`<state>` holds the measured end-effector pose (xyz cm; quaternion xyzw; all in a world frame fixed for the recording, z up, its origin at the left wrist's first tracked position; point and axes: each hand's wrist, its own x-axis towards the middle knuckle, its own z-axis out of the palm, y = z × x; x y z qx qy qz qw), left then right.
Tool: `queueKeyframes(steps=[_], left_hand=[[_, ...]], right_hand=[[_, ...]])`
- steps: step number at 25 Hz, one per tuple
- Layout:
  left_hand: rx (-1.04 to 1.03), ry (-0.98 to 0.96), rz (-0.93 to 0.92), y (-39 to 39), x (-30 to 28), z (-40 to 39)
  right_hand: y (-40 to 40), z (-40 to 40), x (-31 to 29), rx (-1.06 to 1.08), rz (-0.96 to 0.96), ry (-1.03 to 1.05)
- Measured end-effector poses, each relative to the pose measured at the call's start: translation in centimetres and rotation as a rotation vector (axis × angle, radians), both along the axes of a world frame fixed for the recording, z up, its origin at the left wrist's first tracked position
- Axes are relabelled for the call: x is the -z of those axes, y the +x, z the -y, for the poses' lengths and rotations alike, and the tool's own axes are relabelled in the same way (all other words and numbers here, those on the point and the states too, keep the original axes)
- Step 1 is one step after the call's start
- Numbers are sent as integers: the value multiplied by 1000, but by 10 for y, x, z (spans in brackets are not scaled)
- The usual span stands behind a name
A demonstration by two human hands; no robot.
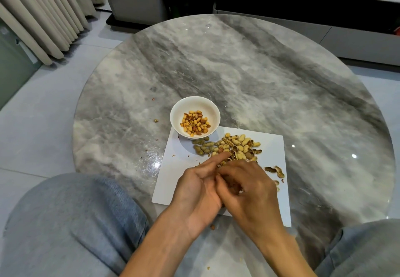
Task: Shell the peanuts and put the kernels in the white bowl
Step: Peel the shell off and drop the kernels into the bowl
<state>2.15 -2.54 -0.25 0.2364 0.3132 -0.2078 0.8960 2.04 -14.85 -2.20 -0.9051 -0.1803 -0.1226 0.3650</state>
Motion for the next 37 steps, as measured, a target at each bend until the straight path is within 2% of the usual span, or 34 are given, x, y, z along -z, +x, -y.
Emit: queueKeyframes(steps=[4,6,8,14,18,20,22,25,30,35,37], left_hand=[[-159,208,-110,1,12,-8],[-174,238,-146,-1,9,-9],[-160,235,-163,-1,4,-6],[-108,405,-104,-1,6,-6],[-53,431,-58,-5,5,-5],[36,542,1,-6,3,-4],[126,694,94,-7,0,-1],[136,768,198,-9,2,5],[106,719,164,-7,2,3],[32,576,66,-5,4,1],[1,581,47,-4,6,0]], right_hand=[[10,2,-15,280,-658,732],[14,5,-16,319,-826,916],[15,5,-17,310,-895,1017],[16,6,-15,248,-977,1029],[16,5,-14,269,-1048,1118],[17,6,-15,261,-1060,1136],[17,8,-17,233,-1003,1031],[17,8,-20,192,-812,766],[14,7,-24,117,-630,590],[16,6,-18,355,-830,941],[17,7,-15,419,-908,985]])
